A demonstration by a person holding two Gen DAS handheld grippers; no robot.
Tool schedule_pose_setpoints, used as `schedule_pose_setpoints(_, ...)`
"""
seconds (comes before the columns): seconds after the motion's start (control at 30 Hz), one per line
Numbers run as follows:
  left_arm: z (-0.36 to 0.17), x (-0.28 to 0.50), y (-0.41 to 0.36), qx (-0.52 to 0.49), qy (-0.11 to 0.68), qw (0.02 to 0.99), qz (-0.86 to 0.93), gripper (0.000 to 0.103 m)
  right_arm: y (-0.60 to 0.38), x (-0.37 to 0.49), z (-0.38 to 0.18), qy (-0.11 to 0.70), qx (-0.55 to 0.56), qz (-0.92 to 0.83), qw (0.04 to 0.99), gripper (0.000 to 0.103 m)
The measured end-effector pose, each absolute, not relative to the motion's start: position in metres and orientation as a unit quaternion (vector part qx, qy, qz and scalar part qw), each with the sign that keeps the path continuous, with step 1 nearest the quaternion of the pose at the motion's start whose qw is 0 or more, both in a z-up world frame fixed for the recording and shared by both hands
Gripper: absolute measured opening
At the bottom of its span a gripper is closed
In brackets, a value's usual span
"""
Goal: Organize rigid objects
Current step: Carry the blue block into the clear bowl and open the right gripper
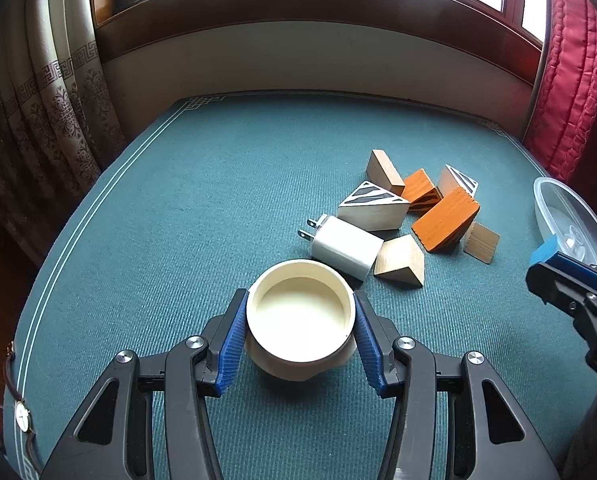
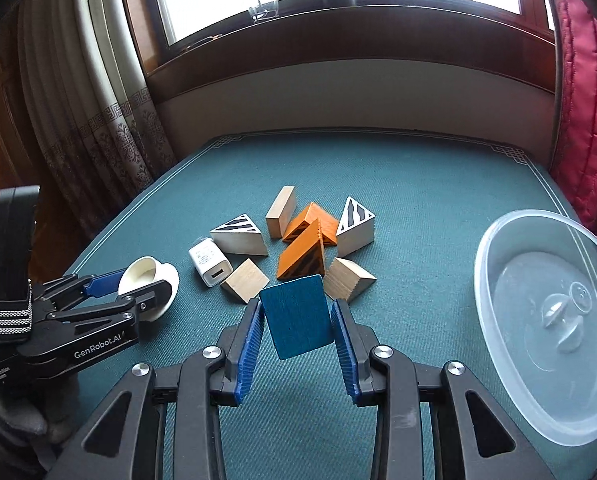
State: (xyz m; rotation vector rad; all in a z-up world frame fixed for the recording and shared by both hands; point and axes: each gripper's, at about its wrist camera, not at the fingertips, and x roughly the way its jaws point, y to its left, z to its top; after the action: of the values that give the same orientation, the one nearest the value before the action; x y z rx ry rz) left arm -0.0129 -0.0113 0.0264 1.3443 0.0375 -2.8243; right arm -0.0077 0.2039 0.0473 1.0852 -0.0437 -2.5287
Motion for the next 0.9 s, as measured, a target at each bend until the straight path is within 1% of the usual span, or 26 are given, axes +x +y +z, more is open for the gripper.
schedule_pose_setpoints(0.43, 0.033, -0.004, -0.001, 0.429, -0.012, 0.02, -0.903, 0.051, 0.243, 0.007, 0.07, -0.055, 0.356, -0.918, 0.167, 0.037)
schedule_pose_setpoints(0.9, 0.054, 0.005, 0.03, 0.413, -0.037, 0.005, -0.91, 0.051, 0.318, 0.013, 0.073, -0.081, 0.35, -0.93, 0.078, 0.037)
